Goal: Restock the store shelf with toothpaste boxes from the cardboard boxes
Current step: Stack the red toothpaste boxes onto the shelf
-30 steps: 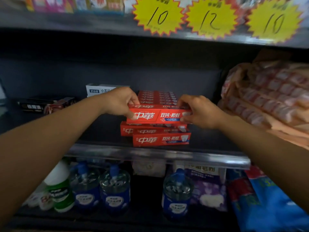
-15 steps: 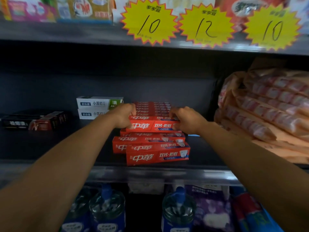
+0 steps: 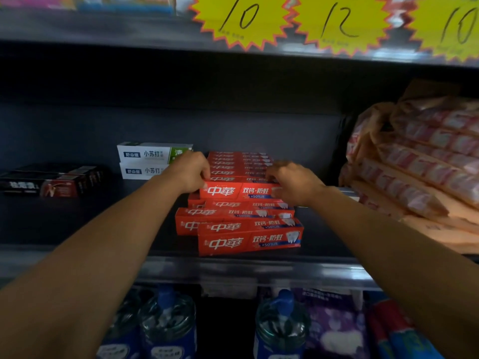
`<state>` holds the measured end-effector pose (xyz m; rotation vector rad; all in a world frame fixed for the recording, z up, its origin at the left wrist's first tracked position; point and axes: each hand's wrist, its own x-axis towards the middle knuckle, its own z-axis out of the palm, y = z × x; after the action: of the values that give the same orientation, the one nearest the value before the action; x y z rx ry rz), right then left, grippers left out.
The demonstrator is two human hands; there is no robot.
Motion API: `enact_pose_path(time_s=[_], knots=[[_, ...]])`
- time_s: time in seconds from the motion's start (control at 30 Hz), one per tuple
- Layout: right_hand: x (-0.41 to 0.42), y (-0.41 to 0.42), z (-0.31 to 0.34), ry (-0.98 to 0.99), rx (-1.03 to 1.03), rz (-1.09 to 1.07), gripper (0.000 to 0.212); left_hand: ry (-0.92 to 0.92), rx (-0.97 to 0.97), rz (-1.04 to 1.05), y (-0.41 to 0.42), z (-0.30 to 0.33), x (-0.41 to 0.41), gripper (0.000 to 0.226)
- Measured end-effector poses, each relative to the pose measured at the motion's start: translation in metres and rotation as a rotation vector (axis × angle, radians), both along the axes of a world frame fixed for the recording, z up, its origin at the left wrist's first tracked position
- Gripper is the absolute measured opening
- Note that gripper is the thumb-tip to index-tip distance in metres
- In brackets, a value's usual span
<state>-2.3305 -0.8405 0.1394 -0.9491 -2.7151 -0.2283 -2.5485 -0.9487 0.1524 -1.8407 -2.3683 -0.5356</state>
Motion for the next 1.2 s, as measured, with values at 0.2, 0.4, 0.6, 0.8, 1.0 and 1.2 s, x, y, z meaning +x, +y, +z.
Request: enact_pose_path(time_s=[0.2,0.4,0.6,0.8,1.0,1.2], knots=[[-0.004,-0.001,-0.003,0.011,-0.002,-0.01,0.028,0.003,0.028,0.013,0.004,-0.007,-0.001,0.025],[-0.003,-0.01,0.004,-0.013,0.053,0.003,0.036,0.054,0.031,-0.023,-0.007,0.003,0.006,0.034],[-0.005,-0.056,0.011,0.044,0.143,0.11,0.04,0.137,0.075,-0.138,-0.037,0.013,0.03,0.039],[0.011,-0.115,-0.01,0.021,0.211,0.183,0.04,0.218,-0.003,-0.182,-0.099,0.001,0.056,0.034],[0.041,-0.17,-0.064,0.006,0.159,0.266,0.04,0.237,-0.066,-0.227,-0.17,-0.046,0.066,0.032],[0.053,-0.222,-0.16,-0.115,-0.073,0.289,0.042,0.23,-0.327,-0.307,-0.215,-0.156,0.085,0.025]])
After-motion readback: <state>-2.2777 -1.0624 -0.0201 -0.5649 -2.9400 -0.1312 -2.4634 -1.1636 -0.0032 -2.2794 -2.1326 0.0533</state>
